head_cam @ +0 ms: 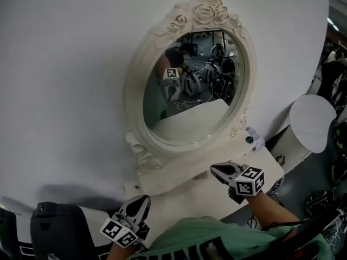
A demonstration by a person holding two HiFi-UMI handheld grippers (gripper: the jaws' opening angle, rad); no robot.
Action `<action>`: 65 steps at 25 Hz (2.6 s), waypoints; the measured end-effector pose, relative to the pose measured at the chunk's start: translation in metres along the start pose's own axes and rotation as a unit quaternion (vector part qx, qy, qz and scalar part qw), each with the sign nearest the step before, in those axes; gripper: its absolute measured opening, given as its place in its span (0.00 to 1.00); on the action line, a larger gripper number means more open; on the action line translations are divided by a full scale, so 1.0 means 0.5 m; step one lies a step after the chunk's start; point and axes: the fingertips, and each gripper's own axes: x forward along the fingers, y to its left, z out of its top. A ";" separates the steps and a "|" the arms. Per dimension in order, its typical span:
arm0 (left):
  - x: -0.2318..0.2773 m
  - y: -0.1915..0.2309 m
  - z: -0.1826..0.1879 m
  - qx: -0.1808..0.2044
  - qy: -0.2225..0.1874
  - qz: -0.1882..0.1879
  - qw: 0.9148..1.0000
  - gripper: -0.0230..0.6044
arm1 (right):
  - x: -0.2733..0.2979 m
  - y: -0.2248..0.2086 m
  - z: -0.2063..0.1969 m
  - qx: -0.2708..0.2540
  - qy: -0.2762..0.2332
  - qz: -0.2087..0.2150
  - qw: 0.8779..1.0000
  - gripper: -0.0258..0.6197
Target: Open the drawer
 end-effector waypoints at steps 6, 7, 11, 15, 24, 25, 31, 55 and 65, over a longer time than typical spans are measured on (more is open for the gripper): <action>0.031 -0.023 -0.045 -0.017 0.022 -0.089 0.996 0.05 | -0.088 0.004 -0.072 0.033 -0.003 -0.090 0.995 0.06; 0.040 -0.030 -0.056 -0.020 0.028 -0.102 0.994 0.05 | -0.107 0.004 -0.090 0.041 -0.001 -0.103 0.994 0.06; 0.091 -0.084 -0.093 -0.020 0.057 -0.149 0.987 0.05 | -0.192 -0.011 -0.158 0.075 -0.001 -0.145 0.987 0.06; 0.146 -0.181 -0.129 -0.006 0.089 -0.181 0.979 0.05 | -0.292 -0.052 -0.210 0.089 -0.017 -0.175 0.980 0.06; 0.324 -0.427 -0.270 -0.013 0.156 -0.204 0.966 0.05 | -0.523 -0.166 -0.381 0.111 -0.019 -0.195 0.974 0.06; 0.344 -0.457 -0.294 -0.010 0.168 -0.213 0.963 0.05 | -0.548 -0.181 -0.402 0.115 -0.016 -0.199 0.973 0.06; 0.451 -0.587 -0.426 -0.016 0.229 -0.261 0.938 0.05 | -0.647 -0.263 -0.524 0.120 0.015 -0.227 0.966 0.06; 0.467 -0.544 -0.692 -0.046 0.357 -0.296 0.885 0.05 | -0.415 -0.428 -0.991 0.103 0.276 -0.251 0.922 0.34; 0.455 -0.502 -0.692 -0.059 0.353 -0.277 0.892 0.05 | -0.373 -0.445 -1.025 0.077 0.353 -0.265 0.894 0.28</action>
